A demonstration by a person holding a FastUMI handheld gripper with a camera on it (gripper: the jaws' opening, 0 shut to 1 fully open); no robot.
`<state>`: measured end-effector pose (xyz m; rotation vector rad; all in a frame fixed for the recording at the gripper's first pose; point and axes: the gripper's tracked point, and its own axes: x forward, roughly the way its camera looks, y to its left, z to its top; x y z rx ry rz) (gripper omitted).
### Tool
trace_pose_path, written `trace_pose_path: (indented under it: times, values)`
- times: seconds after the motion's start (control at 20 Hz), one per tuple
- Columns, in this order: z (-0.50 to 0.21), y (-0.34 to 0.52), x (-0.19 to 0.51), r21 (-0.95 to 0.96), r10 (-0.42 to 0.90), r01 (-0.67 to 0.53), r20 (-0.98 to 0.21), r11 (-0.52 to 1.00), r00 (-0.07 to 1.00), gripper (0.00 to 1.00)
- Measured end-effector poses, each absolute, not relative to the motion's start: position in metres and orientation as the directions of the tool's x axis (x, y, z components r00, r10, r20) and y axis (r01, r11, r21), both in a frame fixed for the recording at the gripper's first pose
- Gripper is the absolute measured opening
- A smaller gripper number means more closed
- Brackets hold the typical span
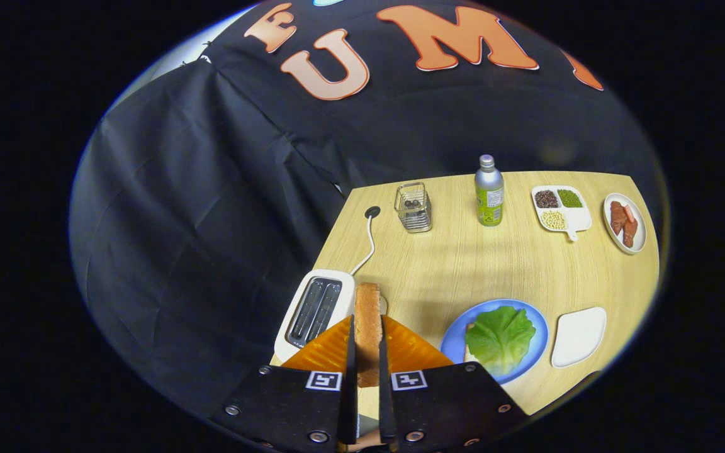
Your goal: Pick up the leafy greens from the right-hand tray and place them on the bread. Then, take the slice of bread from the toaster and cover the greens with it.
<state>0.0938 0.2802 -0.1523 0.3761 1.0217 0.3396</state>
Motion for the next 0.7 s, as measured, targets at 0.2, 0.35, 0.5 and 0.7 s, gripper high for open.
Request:
trace_pose_path:
  times: [0.2, 0.35, 0.5, 0.7]
  values:
    - [-0.166, 0.257, 0.085, 0.507, 0.485, -0.09, -0.736, 0.857, 0.473, 0.14]
    - [-0.185, 0.243, 0.082, 0.549, 0.518, -0.084, -0.714, 0.832, 0.471, 0.14]
    - [-0.208, 0.228, 0.074, 0.584, 0.543, -0.067, -0.7, 0.809, 0.464, 0.14]
    - [-0.223, 0.209, 0.073, 0.625, 0.567, -0.05, -0.668, 0.779, 0.482, 0.14]
